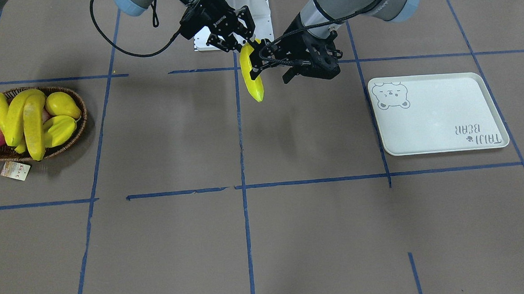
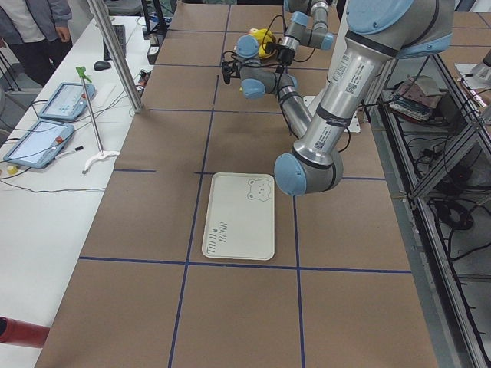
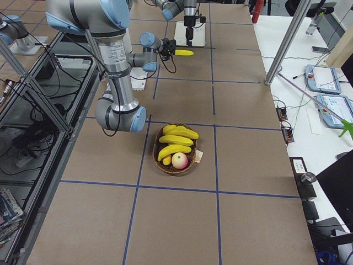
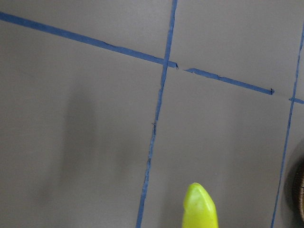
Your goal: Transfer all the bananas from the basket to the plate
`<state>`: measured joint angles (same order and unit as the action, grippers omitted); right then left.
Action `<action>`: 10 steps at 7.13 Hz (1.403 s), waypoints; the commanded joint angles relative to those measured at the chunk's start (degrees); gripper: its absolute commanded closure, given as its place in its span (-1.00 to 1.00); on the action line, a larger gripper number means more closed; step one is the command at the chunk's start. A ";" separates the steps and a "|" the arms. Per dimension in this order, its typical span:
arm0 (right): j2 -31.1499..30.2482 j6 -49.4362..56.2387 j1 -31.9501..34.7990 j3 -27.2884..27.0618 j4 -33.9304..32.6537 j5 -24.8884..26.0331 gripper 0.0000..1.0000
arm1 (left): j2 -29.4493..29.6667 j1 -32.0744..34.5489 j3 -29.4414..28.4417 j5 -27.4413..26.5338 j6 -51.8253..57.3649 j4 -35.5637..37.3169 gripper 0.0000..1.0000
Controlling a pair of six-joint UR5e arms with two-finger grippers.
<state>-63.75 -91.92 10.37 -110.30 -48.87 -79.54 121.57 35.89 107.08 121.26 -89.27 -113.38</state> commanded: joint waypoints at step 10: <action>0.38 -0.18 0.53 0.08 0.00 0.00 -0.36 | 0.69 -3.46 -0.30 -4.81 -4.33 -0.09 1.00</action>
<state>-63.49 -92.02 10.59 -110.21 -48.73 -79.57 122.36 32.46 106.65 116.43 -93.69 -113.47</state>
